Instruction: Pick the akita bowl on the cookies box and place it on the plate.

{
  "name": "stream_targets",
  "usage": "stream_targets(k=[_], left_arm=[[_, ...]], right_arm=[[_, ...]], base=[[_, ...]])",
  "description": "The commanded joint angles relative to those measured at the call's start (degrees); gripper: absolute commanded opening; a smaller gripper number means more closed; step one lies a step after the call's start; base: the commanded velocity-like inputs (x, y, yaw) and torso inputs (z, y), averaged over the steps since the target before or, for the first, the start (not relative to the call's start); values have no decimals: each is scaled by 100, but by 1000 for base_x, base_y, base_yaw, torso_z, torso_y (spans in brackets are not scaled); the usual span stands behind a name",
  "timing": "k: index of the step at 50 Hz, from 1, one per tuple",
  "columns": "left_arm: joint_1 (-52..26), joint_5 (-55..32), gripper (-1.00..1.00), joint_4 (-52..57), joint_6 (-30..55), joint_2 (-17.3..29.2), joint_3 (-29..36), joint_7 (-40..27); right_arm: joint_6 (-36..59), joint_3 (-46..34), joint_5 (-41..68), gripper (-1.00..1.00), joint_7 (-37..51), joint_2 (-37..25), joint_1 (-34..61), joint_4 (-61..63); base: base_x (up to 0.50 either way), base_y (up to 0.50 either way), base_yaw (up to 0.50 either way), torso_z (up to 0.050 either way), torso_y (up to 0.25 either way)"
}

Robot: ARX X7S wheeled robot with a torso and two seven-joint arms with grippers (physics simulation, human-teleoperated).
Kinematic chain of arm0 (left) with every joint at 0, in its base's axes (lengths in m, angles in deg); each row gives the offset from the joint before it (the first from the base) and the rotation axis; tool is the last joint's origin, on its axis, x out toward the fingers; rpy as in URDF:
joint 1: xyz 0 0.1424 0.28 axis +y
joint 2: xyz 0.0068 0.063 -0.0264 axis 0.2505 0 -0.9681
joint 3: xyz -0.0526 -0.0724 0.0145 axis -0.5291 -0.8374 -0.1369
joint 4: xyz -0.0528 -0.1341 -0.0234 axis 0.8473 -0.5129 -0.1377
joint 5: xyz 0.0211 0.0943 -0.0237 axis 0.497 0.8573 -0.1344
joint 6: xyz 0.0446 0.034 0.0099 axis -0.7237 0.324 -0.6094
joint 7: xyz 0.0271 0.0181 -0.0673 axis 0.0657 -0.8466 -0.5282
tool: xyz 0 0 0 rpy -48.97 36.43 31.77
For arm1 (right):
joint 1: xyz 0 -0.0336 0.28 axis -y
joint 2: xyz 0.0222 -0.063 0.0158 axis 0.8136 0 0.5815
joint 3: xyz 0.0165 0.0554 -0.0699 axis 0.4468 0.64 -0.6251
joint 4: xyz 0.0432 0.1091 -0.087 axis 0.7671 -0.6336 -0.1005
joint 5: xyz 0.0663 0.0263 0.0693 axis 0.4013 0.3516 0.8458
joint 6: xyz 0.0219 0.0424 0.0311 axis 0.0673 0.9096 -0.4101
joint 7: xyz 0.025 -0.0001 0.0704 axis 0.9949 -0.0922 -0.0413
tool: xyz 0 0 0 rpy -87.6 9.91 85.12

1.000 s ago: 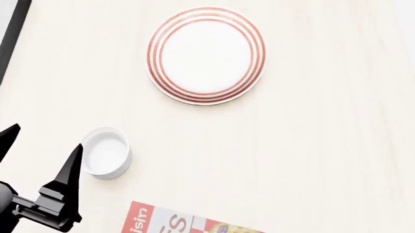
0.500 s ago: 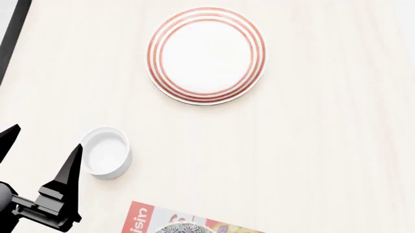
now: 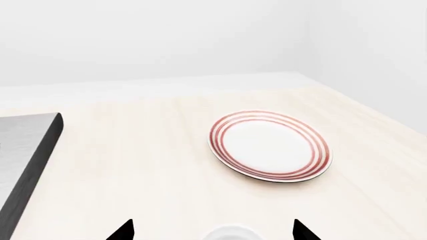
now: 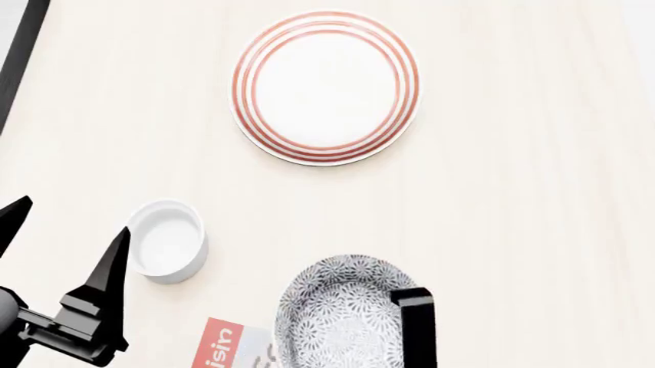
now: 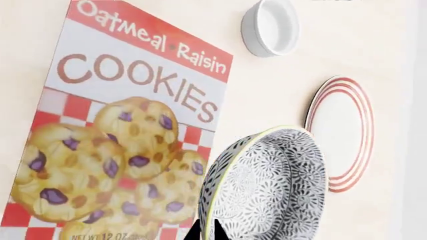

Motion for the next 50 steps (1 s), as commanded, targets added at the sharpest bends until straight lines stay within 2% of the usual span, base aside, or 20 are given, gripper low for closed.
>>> stream_targets(k=[1,6,9,13,21,31,50], left_arm=[[3,195,100,-17,-36,-124,-99,149],[2,198,100,-22,-45,-118,-94,149],[17,199,100,-9,-50,-108,-95,144],[21,192,100,4,-51,-98,-94,144],[62,171,100,42,-55,-80,-96,136],[62,177,100,84,-52,-59,-65,136],[91,140,100,159,-34,-16,-47,121]], right_arm=[[372,277,-2302,-100,-2444,-550,566,85],[115,-185,-4319,-100,-3970,-786,727,-14],[-201,-566,-5216,-100,-4490,-827,824,-275],[-480,-913,-5852,-100,-4777,-801,882,-515],[-1182,-1371,-6829,-100,-4903,-662,665,-1226],[-2255,-1848,-8036,-100,-4825,-94,169,-2720],[-3651,-1839,-8973,-100,-4655,898,-436,-5234]], base=[[0,0,0,0,0],[0,0,0,0,0],[0,0,0,0,0],[0,0,0,0,0],[0,0,0,0,0],[0,0,0,0,0],[0,0,0,0,0]])
